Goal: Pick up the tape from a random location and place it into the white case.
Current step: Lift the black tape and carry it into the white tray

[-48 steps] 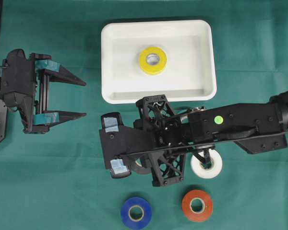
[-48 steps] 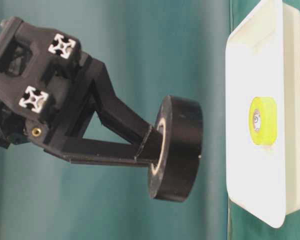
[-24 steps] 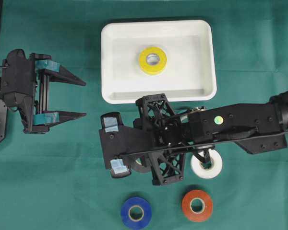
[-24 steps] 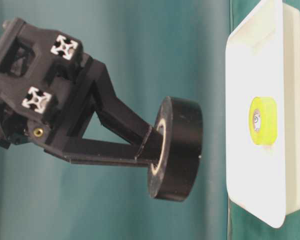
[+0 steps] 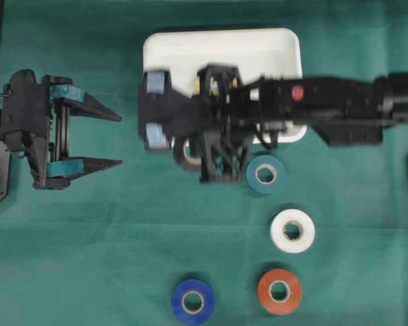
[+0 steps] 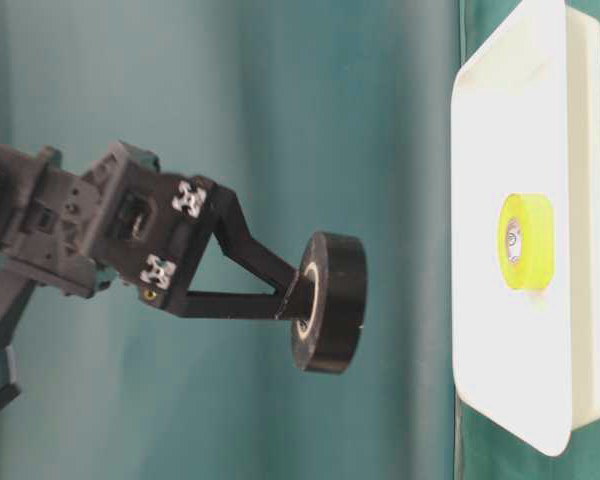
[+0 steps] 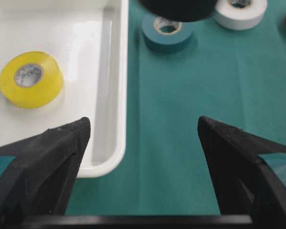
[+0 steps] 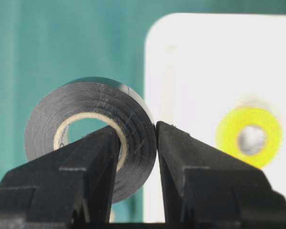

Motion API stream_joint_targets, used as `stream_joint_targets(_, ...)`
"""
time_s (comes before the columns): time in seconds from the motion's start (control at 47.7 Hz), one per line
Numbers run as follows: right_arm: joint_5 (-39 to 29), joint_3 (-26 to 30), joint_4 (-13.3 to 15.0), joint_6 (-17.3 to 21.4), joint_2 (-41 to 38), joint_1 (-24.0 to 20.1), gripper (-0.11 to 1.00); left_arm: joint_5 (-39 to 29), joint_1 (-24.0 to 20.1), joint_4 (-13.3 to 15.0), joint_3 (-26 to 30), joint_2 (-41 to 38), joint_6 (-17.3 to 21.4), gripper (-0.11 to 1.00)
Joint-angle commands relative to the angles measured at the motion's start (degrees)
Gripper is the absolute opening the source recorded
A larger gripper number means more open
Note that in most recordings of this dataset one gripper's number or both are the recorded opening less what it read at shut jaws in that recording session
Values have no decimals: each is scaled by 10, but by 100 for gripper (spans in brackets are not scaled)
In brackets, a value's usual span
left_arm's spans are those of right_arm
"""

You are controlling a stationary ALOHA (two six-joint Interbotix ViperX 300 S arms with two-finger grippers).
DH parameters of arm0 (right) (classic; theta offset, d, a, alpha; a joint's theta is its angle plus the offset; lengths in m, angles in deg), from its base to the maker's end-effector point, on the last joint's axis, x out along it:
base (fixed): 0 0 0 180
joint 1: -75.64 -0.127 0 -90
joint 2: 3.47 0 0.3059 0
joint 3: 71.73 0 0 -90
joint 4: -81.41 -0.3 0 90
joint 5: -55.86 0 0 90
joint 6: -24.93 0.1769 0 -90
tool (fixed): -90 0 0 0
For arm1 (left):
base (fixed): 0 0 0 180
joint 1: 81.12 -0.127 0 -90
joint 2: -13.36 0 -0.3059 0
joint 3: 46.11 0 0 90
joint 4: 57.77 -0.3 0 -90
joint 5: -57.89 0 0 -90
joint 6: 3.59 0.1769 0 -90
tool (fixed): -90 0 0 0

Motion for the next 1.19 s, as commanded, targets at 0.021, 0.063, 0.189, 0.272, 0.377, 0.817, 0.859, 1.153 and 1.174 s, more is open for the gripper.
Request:
stream_joint_targets(0.021, 15, 7, 4, -1, 21, 37, 27, 3, 1, 0, 15, 2, 0, 90)
stream_joint_targets(0.063, 21, 6, 5, -2, 19, 51, 27, 3, 1, 0, 14, 1, 0, 90)
stream_joint_targets(0.189, 47, 6, 7, -5, 11, 89, 27, 3, 1, 0, 15, 1, 0, 90)
stream_joint_targets(0.272, 70, 6, 6, -5, 5, 109, 27, 3, 1, 0, 14, 1, 0, 90)
stream_joint_targets(0.377, 81, 7, 6, -6, 0, 120, 27, 2, 1, 0, 14, 1, 0, 90)
stream_joint_targets(0.817, 82, -84, 6, -15, 55, 160, 27, -2, 1, 0, 15, 1, 0, 90)
stream_joint_targets(0.859, 83, -100, 6, -13, 66, 166, 27, -2, 1, 0, 15, 1, 0, 90)
stream_joint_targets(1.153, 100, -192, 6, -11, 137, 187, 27, 0, 1, 0, 15, 0, 0, 90)
stream_joint_targets(1.174, 101, -200, 6, -11, 142, 188, 27, 0, 1, 1, 15, 0, -1, 90)
